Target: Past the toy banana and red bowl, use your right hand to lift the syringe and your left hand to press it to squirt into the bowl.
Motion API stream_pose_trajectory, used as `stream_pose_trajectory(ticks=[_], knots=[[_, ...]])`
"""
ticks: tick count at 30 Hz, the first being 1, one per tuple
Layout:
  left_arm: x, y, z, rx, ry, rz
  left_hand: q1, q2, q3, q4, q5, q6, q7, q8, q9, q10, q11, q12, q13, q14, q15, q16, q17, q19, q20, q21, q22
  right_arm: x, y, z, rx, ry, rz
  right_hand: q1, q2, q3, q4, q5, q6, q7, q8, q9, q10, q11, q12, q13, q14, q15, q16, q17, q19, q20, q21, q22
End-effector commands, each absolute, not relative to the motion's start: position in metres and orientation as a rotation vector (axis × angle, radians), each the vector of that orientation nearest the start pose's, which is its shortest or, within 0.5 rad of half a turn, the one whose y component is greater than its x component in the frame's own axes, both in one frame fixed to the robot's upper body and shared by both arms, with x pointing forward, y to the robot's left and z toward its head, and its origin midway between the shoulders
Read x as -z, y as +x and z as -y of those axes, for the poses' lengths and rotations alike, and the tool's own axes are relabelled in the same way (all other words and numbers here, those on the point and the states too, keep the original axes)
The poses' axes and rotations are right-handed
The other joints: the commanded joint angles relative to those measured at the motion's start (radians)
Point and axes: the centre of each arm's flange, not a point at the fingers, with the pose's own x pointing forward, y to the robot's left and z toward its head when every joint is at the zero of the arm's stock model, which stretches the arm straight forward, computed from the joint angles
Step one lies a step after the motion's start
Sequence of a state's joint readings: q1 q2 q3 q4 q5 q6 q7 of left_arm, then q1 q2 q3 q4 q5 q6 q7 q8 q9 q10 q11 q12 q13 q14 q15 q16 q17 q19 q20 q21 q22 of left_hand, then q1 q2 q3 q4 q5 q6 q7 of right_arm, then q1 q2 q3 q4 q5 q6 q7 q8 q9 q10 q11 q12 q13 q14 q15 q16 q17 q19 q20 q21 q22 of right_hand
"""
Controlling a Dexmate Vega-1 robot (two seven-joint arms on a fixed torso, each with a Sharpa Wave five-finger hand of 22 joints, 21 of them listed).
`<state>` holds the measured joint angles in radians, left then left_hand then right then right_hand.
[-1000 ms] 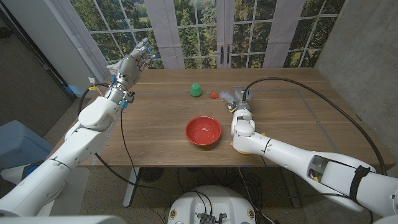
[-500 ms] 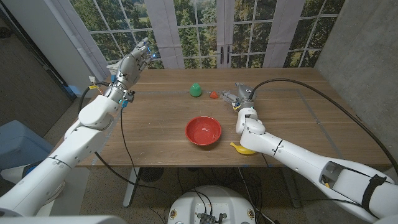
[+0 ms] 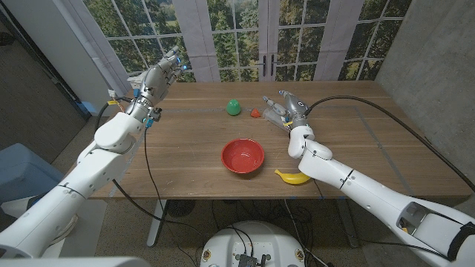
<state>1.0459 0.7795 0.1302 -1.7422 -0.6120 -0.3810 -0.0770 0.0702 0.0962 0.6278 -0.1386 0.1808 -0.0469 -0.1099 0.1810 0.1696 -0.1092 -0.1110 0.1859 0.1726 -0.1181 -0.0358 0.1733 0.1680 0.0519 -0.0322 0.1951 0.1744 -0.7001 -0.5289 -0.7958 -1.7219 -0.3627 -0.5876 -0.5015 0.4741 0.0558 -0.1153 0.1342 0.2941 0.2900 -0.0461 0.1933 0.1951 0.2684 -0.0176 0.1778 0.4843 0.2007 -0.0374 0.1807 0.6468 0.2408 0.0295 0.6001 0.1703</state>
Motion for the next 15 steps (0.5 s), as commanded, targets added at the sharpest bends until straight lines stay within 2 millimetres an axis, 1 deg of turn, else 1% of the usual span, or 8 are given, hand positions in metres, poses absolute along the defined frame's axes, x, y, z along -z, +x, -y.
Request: stream_pose_trajectory(ticks=[1,2,3,4,5,8,13,15], knots=[[-0.079,0.526,-0.335,0.282,0.209,0.932,0.008,0.039,-0.003,0.003,-0.001,-0.002,0.005,-0.004,0.002,-0.007,0.011,-0.001,0.002,-0.013,-0.075,-0.001,0.001,-0.004,-0.012,-0.002,0.005,-0.025,0.59,0.15,0.255,-0.857,0.733,0.0,0.068,0.019,0.014,-0.003,0.001,-0.012,0.002,-0.001,-0.016,-0.006,0.003,-0.021,-0.019,-0.031,-0.002,-0.029,-0.01,-0.032,-0.021,-0.001],[-0.079,0.526,-0.335,0.284,0.211,0.935,0.008,0.039,-0.003,0.004,-0.001,-0.004,0.005,-0.004,0.002,-0.007,0.011,-0.001,0.002,-0.016,-0.079,-0.001,0.002,-0.005,-0.014,-0.002,0.004,-0.026,0.589,0.151,0.243,-0.84,0.741,-0.007,0.082,0.023,0.018,-0.003,-0.005,-0.011,-0.001,-0.001,-0.017,-0.005,0.004,-0.026,-0.022,-0.031,-0.001,-0.036,-0.01,-0.033,-0.025,-0.001],[-0.079,0.527,-0.335,0.283,0.209,0.933,0.007,0.04,-0.004,0.005,-0.001,-0.004,0.004,-0.004,0.002,-0.005,-0.001,0.0,0.002,-0.019,-0.086,-0.002,0.002,-0.007,-0.015,-0.002,0.004,-0.027,0.588,0.152,0.231,-0.815,0.748,-0.014,0.092,0.025,0.022,-0.003,-0.012,-0.007,-0.003,-0.002,-0.018,-0.005,0.004,-0.031,-0.024,-0.033,-0.001,-0.041,-0.011,-0.034,-0.029,-0.001],[-0.078,0.527,-0.335,0.282,0.208,0.934,0.007,0.043,-0.005,0.006,0.0,-0.006,0.001,-0.004,0.002,-0.005,-0.005,0.0,0.002,-0.024,-0.098,-0.002,0.001,-0.012,-0.025,-0.004,0.004,-0.028,0.587,0.153,0.216,-0.786,0.755,-0.02,0.1,0.026,0.026,-0.003,-0.018,-0.004,-0.005,-0.002,-0.018,-0.005,0.004,-0.034,-0.026,-0.034,0.0,-0.045,-0.011,-0.037,-0.031,-0.001],[-0.078,0.527,-0.335,0.282,0.204,0.936,0.006,0.045,-0.005,0.007,0.0,-0.007,0.0,-0.004,0.002,-0.005,-0.007,0.0,0.002,-0.025,-0.103,-0.002,0.001,-0.014,-0.031,-0.004,0.004,-0.029,0.587,0.155,0.201,-0.761,0.764,-0.033,0.114,0.029,0.032,-0.003,-0.023,0.006,-0.007,-0.003,-0.021,-0.004,0.004,-0.041,-0.029,-0.035,0.001,-0.053,-0.012,-0.042,-0.036,-0.001],[-0.078,0.528,-0.336,0.281,0.201,0.938,0.006,0.05,-0.006,0.01,0.001,-0.01,-0.004,-0.004,0.001,-0.007,-0.013,0.0,0.002,-0.032,-0.112,-0.002,0.002,-0.021,-0.04,-0.006,0.004,-0.031,0.585,0.158,0.165,-0.688,0.788,-0.051,0.131,0.035,0.04,-0.002,-0.024,0.02,-0.005,-0.004,-0.023,-0.007,0.005,-0.05,-0.036,-0.041,0.001,-0.063,-0.02,-0.056,-0.045,0.0],[-0.078,0.53,-0.336,0.287,0.2,0.94,0.001,0.062,-0.004,0.021,0.002,-0.015,-0.006,-0.005,0.001,-0.013,-0.013,-0.002,0.003,-0.038,-0.116,-0.001,0.004,-0.028,-0.05,-0.008,0.003,-0.036,0.581,0.163,0.133,-0.613,0.805,-0.082,0.144,0.05,0.048,0.002,-0.036,0.047,-0.008,-0.006,-0.04,-0.013,0.001,-0.068,-0.059,-0.05,-0.001,-0.082,-0.026,-0.072,-0.059,-0.001],[-0.078,0.53,-0.335,0.289,0.202,0.935,-0.003,0.066,-0.004,0.028,0.003,-0.023,-0.004,-0.007,0.001,-0.024,-0.016,-0.005,0.003,-0.043,-0.12,0.0,0.005,-0.036,-0.057,-0.009,0.003,-0.037,0.581,0.167,0.088,-0.567,0.796,-0.102,0.147,0.069,0.048,0.004,-0.054,0.063,-0.011,-0.008,-0.068,-0.008,-0.003,-0.084,-0.081,-0.046,-0.002,-0.1,-0.029,-0.08,-0.071,-0.001]])
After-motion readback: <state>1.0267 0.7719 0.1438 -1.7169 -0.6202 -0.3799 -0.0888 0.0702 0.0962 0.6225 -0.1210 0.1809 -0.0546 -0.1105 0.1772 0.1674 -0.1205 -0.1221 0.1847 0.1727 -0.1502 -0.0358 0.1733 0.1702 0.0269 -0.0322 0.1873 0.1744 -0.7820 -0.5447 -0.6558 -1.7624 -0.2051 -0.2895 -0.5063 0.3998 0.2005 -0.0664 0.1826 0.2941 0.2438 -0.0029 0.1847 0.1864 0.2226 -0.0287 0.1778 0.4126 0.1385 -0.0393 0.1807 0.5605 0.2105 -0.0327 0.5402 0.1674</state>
